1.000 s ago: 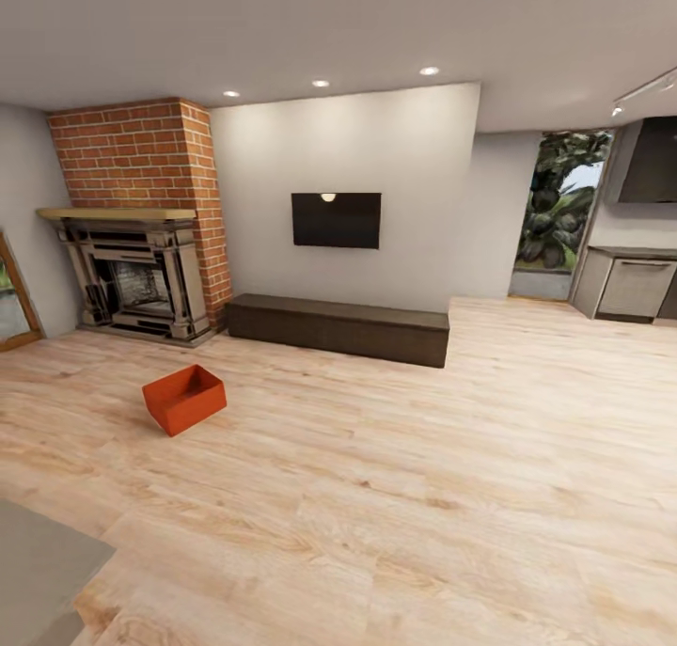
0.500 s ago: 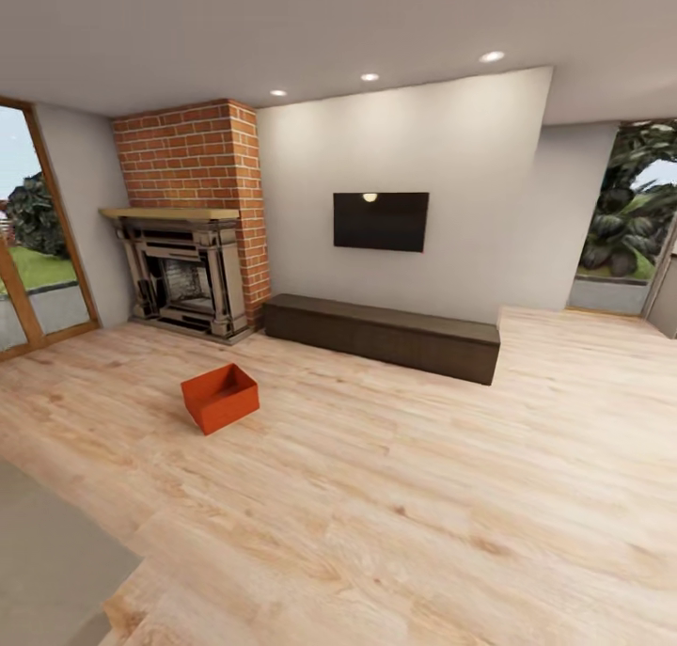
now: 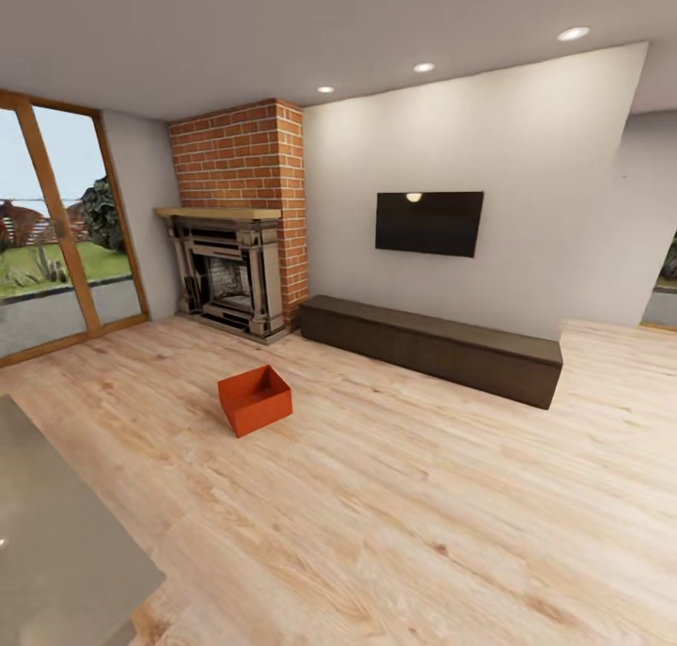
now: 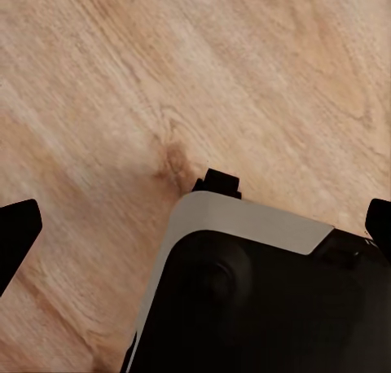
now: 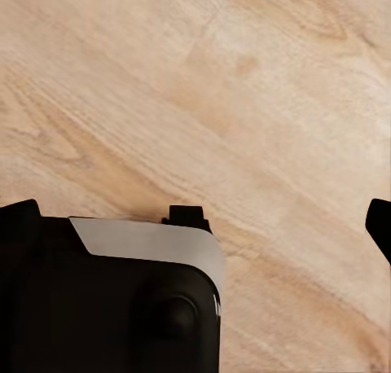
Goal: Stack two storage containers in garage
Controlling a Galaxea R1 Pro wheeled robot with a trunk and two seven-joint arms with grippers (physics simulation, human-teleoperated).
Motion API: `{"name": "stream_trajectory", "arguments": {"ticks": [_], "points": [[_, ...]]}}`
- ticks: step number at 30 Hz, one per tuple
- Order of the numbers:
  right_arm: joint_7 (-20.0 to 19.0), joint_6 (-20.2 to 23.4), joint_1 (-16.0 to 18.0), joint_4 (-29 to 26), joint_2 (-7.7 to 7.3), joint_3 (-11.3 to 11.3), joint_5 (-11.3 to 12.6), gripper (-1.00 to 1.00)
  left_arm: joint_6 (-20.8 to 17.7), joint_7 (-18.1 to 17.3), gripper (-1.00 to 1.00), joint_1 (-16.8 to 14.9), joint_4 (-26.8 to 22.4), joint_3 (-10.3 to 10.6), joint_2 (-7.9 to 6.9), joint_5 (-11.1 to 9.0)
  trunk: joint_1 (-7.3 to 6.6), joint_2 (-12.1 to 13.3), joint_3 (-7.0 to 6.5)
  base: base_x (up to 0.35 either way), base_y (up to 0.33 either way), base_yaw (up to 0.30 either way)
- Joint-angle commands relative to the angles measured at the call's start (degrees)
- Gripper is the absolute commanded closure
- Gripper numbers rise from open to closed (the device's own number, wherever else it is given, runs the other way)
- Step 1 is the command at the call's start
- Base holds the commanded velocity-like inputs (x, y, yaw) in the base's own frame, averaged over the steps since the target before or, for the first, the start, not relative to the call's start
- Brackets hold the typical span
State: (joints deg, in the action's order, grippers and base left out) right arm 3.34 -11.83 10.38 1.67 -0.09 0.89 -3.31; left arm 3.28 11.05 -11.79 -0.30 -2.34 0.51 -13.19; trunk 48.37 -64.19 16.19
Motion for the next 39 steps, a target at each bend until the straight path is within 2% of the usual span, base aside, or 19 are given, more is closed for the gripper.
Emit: {"name": "stream_trajectory", "arguments": {"ticks": [1, 9, 39], "points": [[0.26, -0.3, 0.08, 0.18, 0.0, 0.08, -0.33, -1.0, 0.23, 0.11, -1.0, -0.03, 0.06, -0.21, 0.02, -0.17, 0.04, -0.04, 0.07, 0.322, 0.0, 0.268], [0.26, -0.3, 0.08, 0.18, 0.0, 0.08, -0.36, -1.0, 0.23, 0.11, -1.0, 0.0, 0.05, -0.21, 0.02, -0.17, 0.04, -0.04, 0.07, 0.322, 0.0, 0.142], [0.35, -0.38, 0.08, 0.18, 0.02, -0.01, -0.55, -1.0, 0.15, 0.11, -1.0, -0.03, 0.05, -0.21, 0.02, -0.17, 0.04, -0.04, 0.07, 0.322, -0.02, 0.003]]}}
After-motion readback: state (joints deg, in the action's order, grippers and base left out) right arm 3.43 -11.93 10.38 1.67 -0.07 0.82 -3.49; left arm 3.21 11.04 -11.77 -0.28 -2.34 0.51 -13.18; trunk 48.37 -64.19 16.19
